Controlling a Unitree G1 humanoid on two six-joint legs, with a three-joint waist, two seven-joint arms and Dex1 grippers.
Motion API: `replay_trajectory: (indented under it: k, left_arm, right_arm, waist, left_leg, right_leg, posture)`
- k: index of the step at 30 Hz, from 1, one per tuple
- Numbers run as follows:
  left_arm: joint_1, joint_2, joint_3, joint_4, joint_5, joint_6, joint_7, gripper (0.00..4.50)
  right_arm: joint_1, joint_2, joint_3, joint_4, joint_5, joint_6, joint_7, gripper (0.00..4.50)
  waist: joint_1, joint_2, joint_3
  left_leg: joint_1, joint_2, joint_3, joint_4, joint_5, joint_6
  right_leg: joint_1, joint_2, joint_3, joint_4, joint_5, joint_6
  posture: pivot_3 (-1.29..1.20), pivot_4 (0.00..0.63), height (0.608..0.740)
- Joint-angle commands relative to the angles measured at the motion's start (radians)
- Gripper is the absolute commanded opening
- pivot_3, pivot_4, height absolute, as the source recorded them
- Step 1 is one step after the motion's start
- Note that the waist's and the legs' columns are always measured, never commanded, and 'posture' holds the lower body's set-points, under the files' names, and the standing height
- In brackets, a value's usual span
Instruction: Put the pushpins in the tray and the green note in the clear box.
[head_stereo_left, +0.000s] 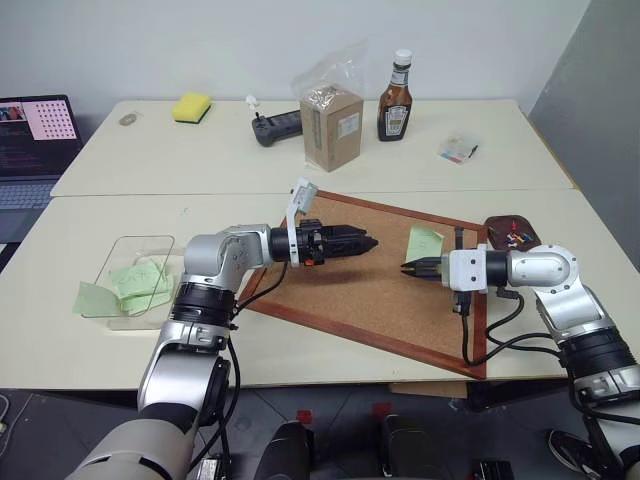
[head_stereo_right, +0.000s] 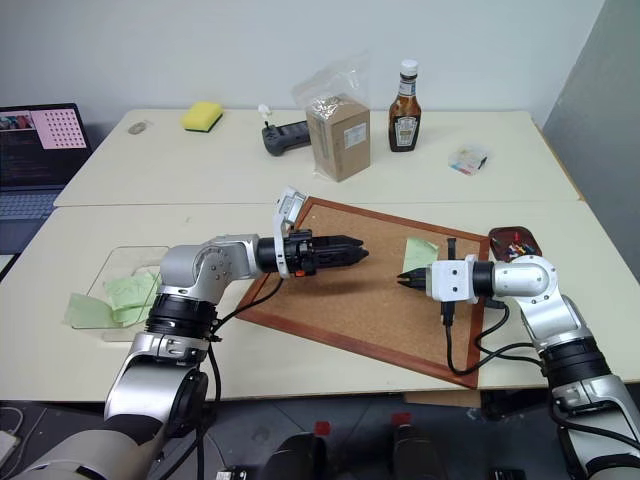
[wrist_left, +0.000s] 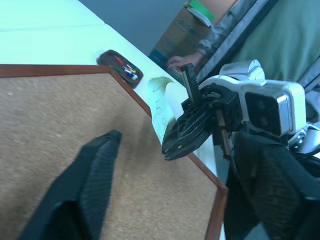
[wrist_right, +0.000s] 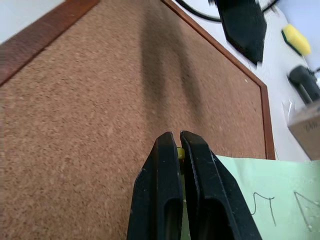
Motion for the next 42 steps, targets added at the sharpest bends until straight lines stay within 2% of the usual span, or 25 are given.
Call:
replay_trajectory:
  k: [1,12,16,21,35,42]
  left_arm:
    - [-0.041,-0.027,-0.016,0.001,-0.018,0.010,0.004,4.33]
    - [-0.073,-0.091,-0.043,0.063,0.013,-0.050,0.020,4.33]
    - [-0.084,-0.100,-0.034,0.080,0.006,-0.051,0.029,3.77]
    - [-0.079,-0.091,-0.048,0.071,0.010,-0.046,0.019,2.64]
    - [-0.053,-0.088,-0.084,0.048,0.038,-0.075,0.035,0.03]
    - [-0.035,-0.082,-0.132,0.079,0.108,-0.177,0.033,0.01]
  right_arm:
    - [-0.019,-0.008,0.008,-0.062,-0.010,-0.052,0.000,0.00]
    - [-0.011,0.006,0.027,-0.179,0.015,-0.009,-0.006,0.00]
    - [-0.011,0.014,0.033,-0.191,0.014,0.001,-0.009,0.00]
    - [-0.017,0.020,0.036,-0.190,0.014,0.007,-0.015,0.00]
    - [-0.018,0.018,0.027,-0.196,0.041,0.036,-0.011,0.00]
    - [-0.020,0.017,0.018,-0.237,0.083,0.096,-0.009,0.00]
  waist:
    - [0.001,0.000,0.000]
    - [0.001,0.000,0.000]
    - [0.001,0.000,0.000]
    - [0.001,0.000,0.000]
    - [0.001,0.000,0.000]
    - [0.001,0.000,0.000]
  left_leg:
    - [0.000,0.000,0.000,0.001,0.000,0.000]
    - [-0.004,0.000,-0.003,0.005,0.000,0.000]
    - [-0.004,-0.001,-0.003,0.006,0.000,0.000]
    - [-0.005,-0.001,-0.003,0.006,0.000,0.000]
    - [-0.005,-0.001,-0.003,0.006,0.000,0.000]
    - [-0.005,-0.001,-0.003,0.006,0.000,0.000]
  right_leg:
    - [0.000,0.000,0.000,0.000,0.000,0.000]
    - [0.000,0.000,-0.002,0.000,0.000,0.000]
    - [0.000,0.000,-0.002,0.000,0.000,0.000]
    - [0.000,0.000,-0.002,0.000,0.000,0.000]
    - [0.000,0.000,-0.002,0.000,0.000,0.000]
    - [0.000,0.000,-0.002,0.000,0.000,0.000]
  posture:
    - [0.00,0.150,0.740]
    - [0.00,0.150,0.740]
    - [0.00,0.150,0.740]
    - [0.00,0.150,0.740]
    - [0.00,0.150,0.740]
    - [0.00,0.150,0.740]
